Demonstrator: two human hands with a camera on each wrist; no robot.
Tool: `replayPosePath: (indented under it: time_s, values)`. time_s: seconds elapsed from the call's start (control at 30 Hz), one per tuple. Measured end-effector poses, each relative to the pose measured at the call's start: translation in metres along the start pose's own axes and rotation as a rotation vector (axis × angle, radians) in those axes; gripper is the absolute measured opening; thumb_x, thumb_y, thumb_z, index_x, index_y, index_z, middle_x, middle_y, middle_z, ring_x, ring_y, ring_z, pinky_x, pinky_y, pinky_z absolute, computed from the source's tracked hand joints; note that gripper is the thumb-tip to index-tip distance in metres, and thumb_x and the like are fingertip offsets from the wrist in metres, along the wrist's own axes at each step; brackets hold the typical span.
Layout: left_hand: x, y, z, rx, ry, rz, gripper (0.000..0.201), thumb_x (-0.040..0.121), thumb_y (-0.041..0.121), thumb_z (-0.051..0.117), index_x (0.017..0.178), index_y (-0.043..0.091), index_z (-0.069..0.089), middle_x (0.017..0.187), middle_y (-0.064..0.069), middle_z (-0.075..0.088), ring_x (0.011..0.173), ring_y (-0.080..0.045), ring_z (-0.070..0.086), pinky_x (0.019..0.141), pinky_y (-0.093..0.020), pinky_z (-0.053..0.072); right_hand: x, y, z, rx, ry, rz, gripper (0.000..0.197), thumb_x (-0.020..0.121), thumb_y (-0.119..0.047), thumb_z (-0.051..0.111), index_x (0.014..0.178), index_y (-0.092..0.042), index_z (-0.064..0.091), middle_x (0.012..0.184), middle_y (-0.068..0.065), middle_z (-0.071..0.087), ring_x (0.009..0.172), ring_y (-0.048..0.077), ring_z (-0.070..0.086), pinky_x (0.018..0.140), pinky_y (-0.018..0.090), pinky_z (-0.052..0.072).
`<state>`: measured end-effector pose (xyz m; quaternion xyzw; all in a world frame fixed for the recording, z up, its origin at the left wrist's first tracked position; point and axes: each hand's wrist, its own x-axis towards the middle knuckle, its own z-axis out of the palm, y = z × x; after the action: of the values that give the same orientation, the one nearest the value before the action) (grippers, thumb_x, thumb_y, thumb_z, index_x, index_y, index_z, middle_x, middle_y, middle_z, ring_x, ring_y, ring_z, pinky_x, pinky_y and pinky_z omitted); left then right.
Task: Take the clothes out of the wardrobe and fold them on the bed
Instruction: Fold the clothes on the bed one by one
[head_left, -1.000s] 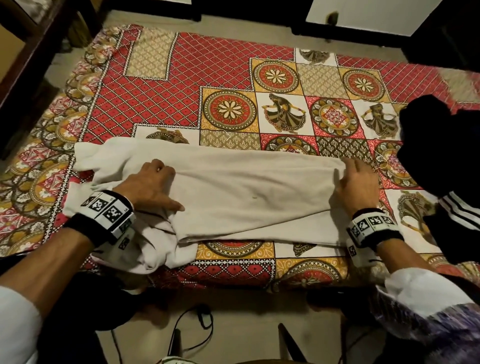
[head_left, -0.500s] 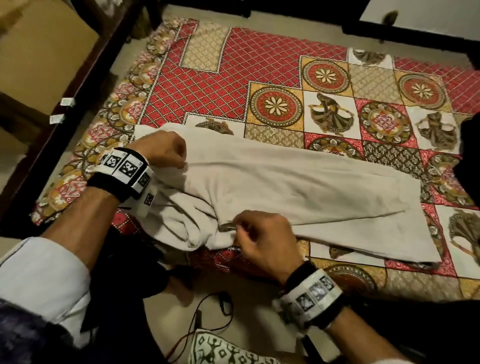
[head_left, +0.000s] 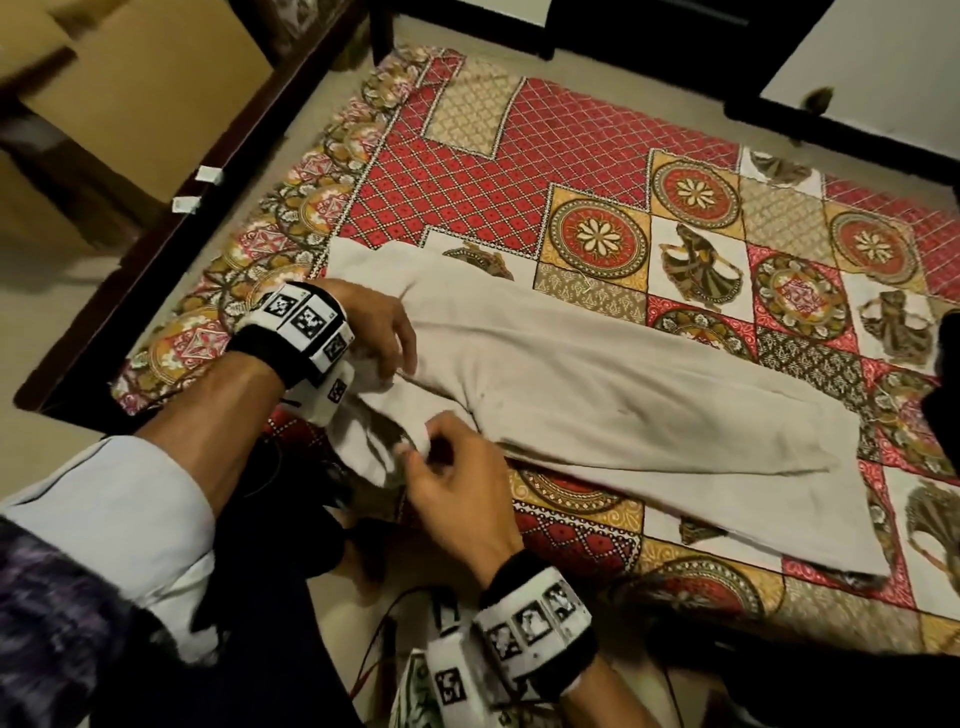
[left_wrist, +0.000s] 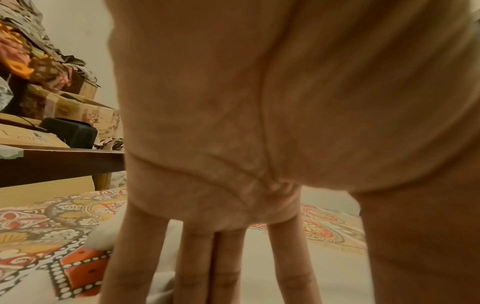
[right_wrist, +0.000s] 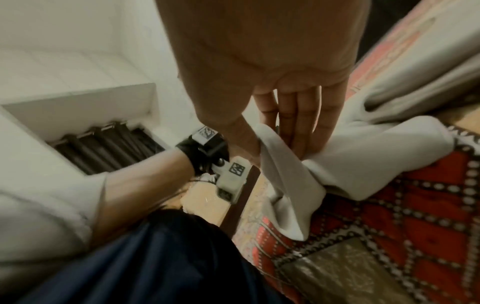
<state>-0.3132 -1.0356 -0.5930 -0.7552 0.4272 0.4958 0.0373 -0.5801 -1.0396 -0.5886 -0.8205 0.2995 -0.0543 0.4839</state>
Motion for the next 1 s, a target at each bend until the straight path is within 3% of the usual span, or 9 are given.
replayPosePath:
  time_s: [0.1, 0.2, 0.33, 0.5, 0.57, 0.67, 0.77, 0.87, 1.0]
  values:
    - [0.002, -0.002, 0.001, -0.016, 0.013, 0.005, 0.029, 0.077, 0.013, 0.08, 0.101, 0.029, 0.079, 0.1, -0.012, 0.076, 0.083, -0.015, 0.059, 0.076, -0.028, 0.045, 0.008, -0.004, -0.013, 0.449, -0.018, 0.21, 0.025, 0.101, -0.024, 0.065, 0.084, -0.01, 0.053, 0.075, 0.007, 0.054, 0.067, 0.012, 0.051, 0.061, 0.025, 0.043]
    - [0.0, -0.002, 0.002, -0.031, 0.01, 0.006, 0.029, 0.081, 0.007, 0.074, 0.104, 0.023, 0.08, 0.095, -0.005, 0.073, 0.083, -0.013, 0.058, 0.075, -0.028, 0.046, 0.007, -0.01, -0.019, 0.86, -0.084, 0.47, 0.019, 0.105, -0.02, 0.058, 0.111, -0.003, 0.063, 0.086, 0.013, 0.072, 0.064, 0.019, 0.065, 0.051, 0.028, 0.053]
    - [0.001, -0.003, 0.002, -0.083, -0.033, 0.0, 0.031, 0.071, 0.013, 0.081, 0.1, 0.023, 0.082, 0.09, -0.003, 0.072, 0.082, -0.015, 0.057, 0.074, -0.029, 0.045, 0.0, -0.001, -0.018, 0.84, -0.087, 0.552, 0.032, 0.098, -0.019, 0.067, 0.115, 0.008, 0.064, 0.074, 0.011, 0.066, 0.047, 0.017, 0.051, 0.036, 0.02, 0.034]
    - [0.001, -0.001, 0.005, -0.144, -0.084, -0.012, 0.038, 0.065, 0.02, 0.093, 0.099, 0.029, 0.079, 0.088, 0.003, 0.073, 0.078, -0.011, 0.063, 0.071, -0.025, 0.05, 0.008, -0.006, -0.034, 0.739, -0.085, 0.488, 0.037, 0.084, -0.008, 0.08, 0.118, 0.0, 0.066, 0.086, 0.009, 0.071, 0.067, 0.02, 0.062, 0.046, 0.023, 0.043]
    - [0.002, -0.001, 0.004, -0.138, -0.135, 0.0, 0.043, 0.052, 0.032, 0.093, 0.093, 0.032, 0.078, 0.083, -0.001, 0.069, 0.075, -0.013, 0.061, 0.069, -0.026, 0.047, 0.022, -0.011, -0.041, 0.739, -0.019, 0.46, 0.047, 0.082, -0.006, 0.08, 0.126, -0.003, 0.063, 0.096, 0.009, 0.074, 0.075, 0.019, 0.067, 0.055, 0.027, 0.051]
    - [0.003, -0.003, 0.004, -0.04, -0.081, 0.01, 0.03, 0.056, 0.042, 0.081, 0.069, 0.018, 0.068, 0.068, -0.005, 0.059, 0.064, -0.018, 0.048, 0.067, -0.032, 0.039, 0.042, -0.005, -0.044, 0.276, 0.216, 0.299, 0.059, 0.081, -0.019, 0.08, 0.134, -0.02, 0.055, 0.111, -0.002, 0.067, 0.096, 0.016, 0.067, 0.081, 0.036, 0.057]
    - [0.01, -0.007, 0.007, 0.003, 0.066, -0.026, 0.033, 0.078, 0.037, 0.077, 0.065, 0.008, 0.067, 0.056, -0.002, 0.056, 0.056, -0.017, 0.044, 0.064, -0.031, 0.037, 0.041, -0.004, -0.033, -0.177, 0.452, -0.113, 0.048, 0.08, -0.019, 0.071, 0.127, -0.02, 0.06, 0.121, -0.001, 0.059, 0.11, 0.017, 0.056, 0.095, 0.036, 0.05]
    - [0.015, -0.006, 0.005, -0.017, 0.087, -0.023, 0.028, 0.083, 0.025, 0.073, 0.059, 0.014, 0.064, 0.054, -0.002, 0.05, 0.057, -0.02, 0.041, 0.063, -0.033, 0.035, 0.035, -0.017, -0.002, -0.312, 0.249, -0.348, 0.031, 0.084, -0.019, 0.068, 0.115, -0.017, 0.069, 0.121, 0.004, 0.066, 0.109, 0.02, 0.059, 0.094, 0.041, 0.052]
    - [0.018, -0.009, 0.003, -0.031, 0.084, 0.0, 0.028, 0.087, 0.024, 0.071, 0.061, 0.016, 0.061, 0.053, -0.002, 0.047, 0.054, -0.019, 0.038, 0.062, -0.034, 0.034, 0.051, -0.012, 0.045, -0.524, -0.043, -0.213, 0.063, 0.084, -0.023, 0.075, 0.14, -0.011, 0.048, 0.14, 0.015, 0.053, 0.112, 0.034, 0.061, 0.089, 0.046, 0.056]
